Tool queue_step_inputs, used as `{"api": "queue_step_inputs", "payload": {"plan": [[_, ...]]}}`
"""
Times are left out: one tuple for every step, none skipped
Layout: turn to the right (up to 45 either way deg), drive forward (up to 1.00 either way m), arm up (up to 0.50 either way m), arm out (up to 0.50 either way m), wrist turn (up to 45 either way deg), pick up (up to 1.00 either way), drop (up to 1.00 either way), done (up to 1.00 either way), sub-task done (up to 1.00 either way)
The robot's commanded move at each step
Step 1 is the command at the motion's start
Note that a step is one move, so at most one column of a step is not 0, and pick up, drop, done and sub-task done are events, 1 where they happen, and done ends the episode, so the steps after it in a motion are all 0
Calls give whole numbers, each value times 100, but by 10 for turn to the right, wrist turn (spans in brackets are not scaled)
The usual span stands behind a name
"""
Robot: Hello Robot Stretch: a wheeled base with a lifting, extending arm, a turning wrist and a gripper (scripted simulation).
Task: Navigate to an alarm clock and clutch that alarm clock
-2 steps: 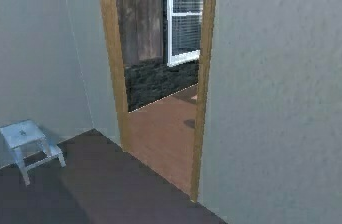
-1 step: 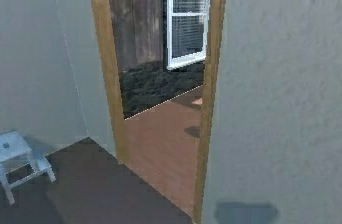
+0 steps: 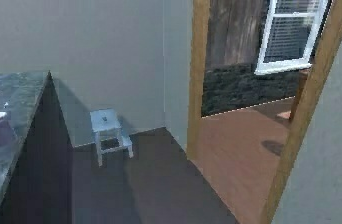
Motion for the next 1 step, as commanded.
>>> {"api": "queue_step_inputs", "payload": {"plan": [[0,80,0,0,0,0,0,0,0]]}}
